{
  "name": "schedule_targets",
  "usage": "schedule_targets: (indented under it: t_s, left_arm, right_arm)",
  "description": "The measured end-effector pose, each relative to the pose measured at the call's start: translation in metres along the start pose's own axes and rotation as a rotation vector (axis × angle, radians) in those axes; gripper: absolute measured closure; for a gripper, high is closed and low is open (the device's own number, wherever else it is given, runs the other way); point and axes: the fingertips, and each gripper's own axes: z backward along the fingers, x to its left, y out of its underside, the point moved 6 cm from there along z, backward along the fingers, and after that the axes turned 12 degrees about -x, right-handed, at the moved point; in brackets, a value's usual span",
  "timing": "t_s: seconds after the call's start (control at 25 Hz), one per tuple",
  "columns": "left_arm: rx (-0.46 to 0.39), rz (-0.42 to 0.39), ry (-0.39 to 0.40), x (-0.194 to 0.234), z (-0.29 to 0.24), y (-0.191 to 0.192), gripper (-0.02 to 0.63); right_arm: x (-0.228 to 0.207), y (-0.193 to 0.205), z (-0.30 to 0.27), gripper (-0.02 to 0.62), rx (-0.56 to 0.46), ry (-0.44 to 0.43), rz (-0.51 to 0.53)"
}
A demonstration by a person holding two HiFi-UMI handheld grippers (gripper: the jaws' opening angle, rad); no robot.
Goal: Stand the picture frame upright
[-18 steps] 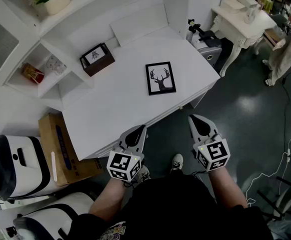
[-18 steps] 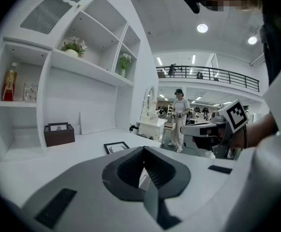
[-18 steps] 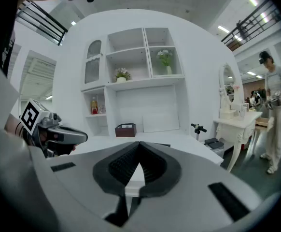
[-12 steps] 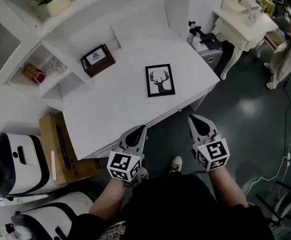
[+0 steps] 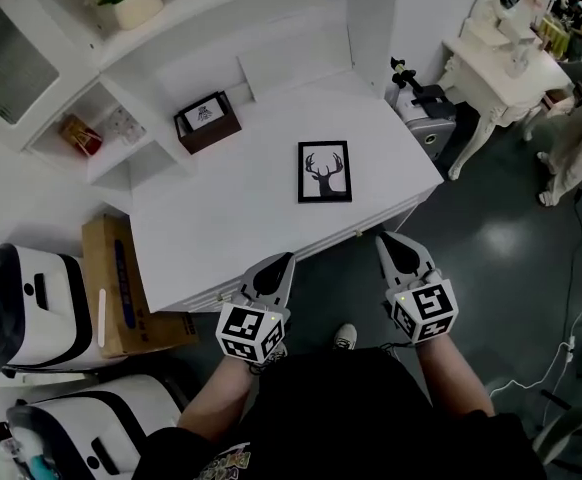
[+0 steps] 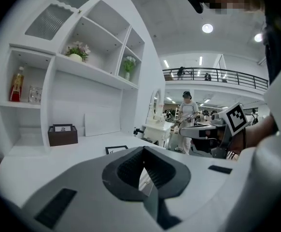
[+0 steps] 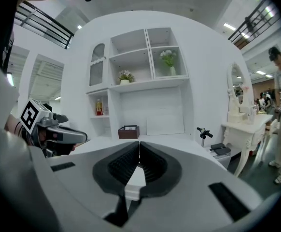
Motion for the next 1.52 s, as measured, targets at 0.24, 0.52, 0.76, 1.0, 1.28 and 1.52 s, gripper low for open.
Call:
schedule_targets:
  t_s: [0.24, 0.52, 0.76, 1.0, 1.28, 1.52]
  left_arm:
    - [0.012, -0.008, -0.037, -0.005, -0.009, 0.0, 0.601]
    - [0.036, -0.001, -0.074, -0.003, -0.022, 0.004, 0.601]
    - [0.051, 0.002, -0.085, 0.009, -0.033, 0.004, 0.601]
    - [0.084, 0.028, -0.069, 0.031, -0.059, 0.013, 0.601]
    - [0.119, 0.04, -0.024, 0.061, -0.103, 0.019, 0.601]
    - [0.165, 0.054, -0.008, 0.094, -0.133, 0.031, 0.601]
  right_arm:
    - [-0.012, 0.004, -0.009, 0.592, 0.009, -0.036, 0.001]
    - [-0.025, 0.009, -0.025, 0.592, 0.009, -0.047, -0.029]
    - [-0.033, 0.018, -0.036, 0.592, 0.029, -0.031, -0.061]
    - [-0.046, 0.025, -0.052, 0.591, 0.03, 0.016, -0.074]
    - [-0.067, 0.037, -0.083, 0.591, 0.067, 0.069, -0.078]
    - [-0.078, 0.062, -0.119, 0.591, 0.13, 0.091, -0.116]
